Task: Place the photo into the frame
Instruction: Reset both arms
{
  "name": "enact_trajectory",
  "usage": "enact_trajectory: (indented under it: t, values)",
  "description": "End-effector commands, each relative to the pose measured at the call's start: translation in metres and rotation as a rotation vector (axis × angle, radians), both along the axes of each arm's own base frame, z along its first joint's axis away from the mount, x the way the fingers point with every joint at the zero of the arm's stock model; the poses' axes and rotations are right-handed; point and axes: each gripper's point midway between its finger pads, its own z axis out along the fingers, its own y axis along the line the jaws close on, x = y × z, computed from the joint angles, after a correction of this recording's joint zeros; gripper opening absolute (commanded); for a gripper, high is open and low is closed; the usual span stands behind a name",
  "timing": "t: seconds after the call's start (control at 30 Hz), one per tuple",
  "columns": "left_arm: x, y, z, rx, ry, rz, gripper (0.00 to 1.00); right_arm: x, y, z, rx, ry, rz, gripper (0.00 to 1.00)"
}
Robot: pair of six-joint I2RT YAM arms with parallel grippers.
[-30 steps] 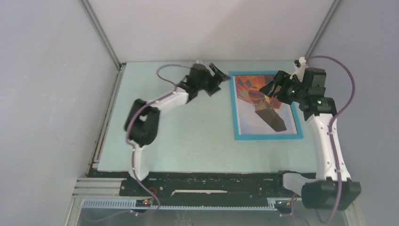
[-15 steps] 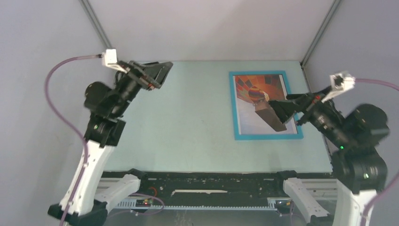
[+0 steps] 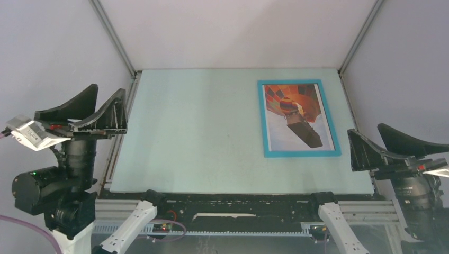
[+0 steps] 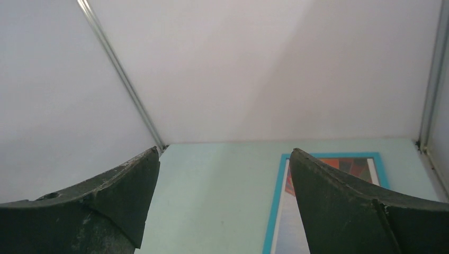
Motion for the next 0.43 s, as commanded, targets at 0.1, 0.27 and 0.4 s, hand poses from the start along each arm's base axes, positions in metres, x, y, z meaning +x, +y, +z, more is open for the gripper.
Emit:
enact_trajectory:
  t: [0.1,0.27,0.4]
  values:
    - [0.011,0.013,0.001,0.022,0.006,0.100,1.00,0.007,-0.011,0.006,-0.018,-0.018,-0.068,1.00]
    - [0.017,0.009,0.000,0.012,0.013,0.087,1.00,0.015,-0.006,-0.003,-0.040,-0.010,-0.042,1.00]
    - [0.023,0.005,-0.002,0.016,0.025,0.075,1.00,0.029,-0.007,-0.015,-0.028,0.056,-0.054,1.00]
